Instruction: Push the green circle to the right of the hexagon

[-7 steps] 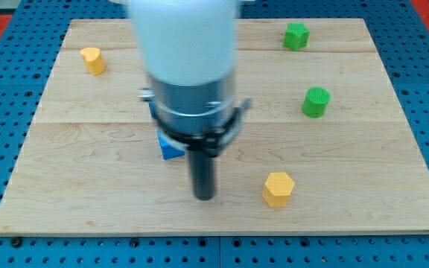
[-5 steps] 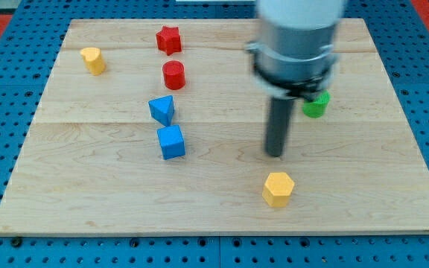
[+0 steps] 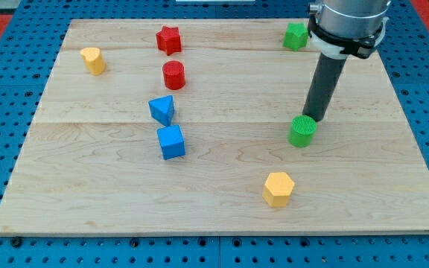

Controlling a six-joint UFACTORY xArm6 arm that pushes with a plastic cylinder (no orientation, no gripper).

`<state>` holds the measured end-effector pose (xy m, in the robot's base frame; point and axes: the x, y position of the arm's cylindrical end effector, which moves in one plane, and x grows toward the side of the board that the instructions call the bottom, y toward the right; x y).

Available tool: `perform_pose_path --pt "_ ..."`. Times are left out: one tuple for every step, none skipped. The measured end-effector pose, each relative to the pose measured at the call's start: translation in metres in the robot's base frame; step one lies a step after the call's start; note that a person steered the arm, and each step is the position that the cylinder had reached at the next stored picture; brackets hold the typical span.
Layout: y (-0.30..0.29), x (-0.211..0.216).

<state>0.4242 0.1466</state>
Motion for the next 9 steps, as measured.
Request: perform_pose_path --pt "-0.04 -0.002" --pt "-0.026 0.056" --pt "-0.045 0.092" --pt "-0.027 0.086" --pt "-0.027 0.042" --pt "0.015 0.068" --pt "0.027 0.117" --pt "0.032 0.094" --pt "0.076 0.051"
